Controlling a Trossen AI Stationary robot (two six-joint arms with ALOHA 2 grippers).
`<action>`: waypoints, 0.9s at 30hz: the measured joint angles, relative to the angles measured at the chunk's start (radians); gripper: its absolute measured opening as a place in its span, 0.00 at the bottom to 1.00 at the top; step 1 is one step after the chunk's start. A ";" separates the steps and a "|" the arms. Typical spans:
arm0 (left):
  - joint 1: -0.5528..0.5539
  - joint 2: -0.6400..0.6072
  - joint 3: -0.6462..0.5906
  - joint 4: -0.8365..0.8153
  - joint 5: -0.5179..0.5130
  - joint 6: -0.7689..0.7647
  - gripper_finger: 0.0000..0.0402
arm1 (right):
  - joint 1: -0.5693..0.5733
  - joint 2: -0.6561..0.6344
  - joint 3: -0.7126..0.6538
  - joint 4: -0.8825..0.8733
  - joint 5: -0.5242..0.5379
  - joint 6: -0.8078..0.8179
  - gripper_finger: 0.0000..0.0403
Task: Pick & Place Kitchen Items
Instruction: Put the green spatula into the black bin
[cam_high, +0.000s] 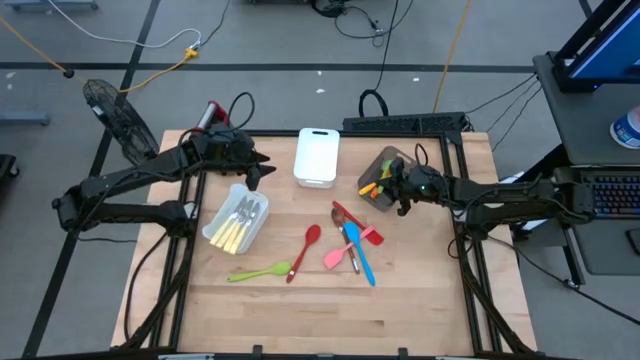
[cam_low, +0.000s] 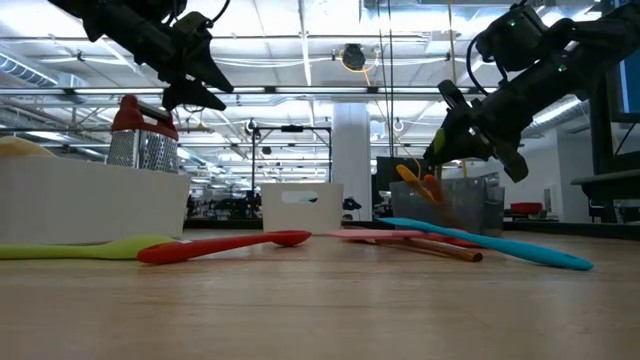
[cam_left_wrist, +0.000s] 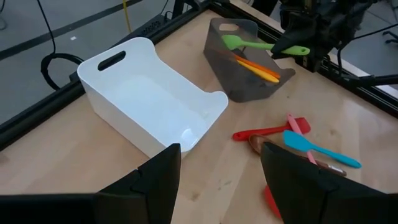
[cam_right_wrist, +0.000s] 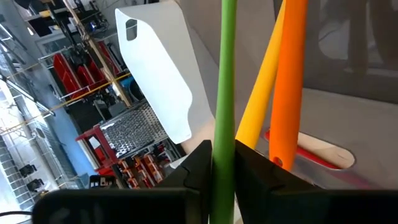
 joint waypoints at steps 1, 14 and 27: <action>0.000 0.000 0.000 0.000 0.000 0.001 0.57 | 0.000 0.000 0.000 0.000 0.000 -0.004 0.13; 0.000 0.000 0.000 0.000 0.025 0.001 0.57 | 0.000 0.001 0.000 0.008 0.013 -0.049 0.13; 0.000 0.000 0.000 -0.001 0.027 0.001 0.57 | 0.000 0.002 0.000 0.008 0.035 -0.078 0.33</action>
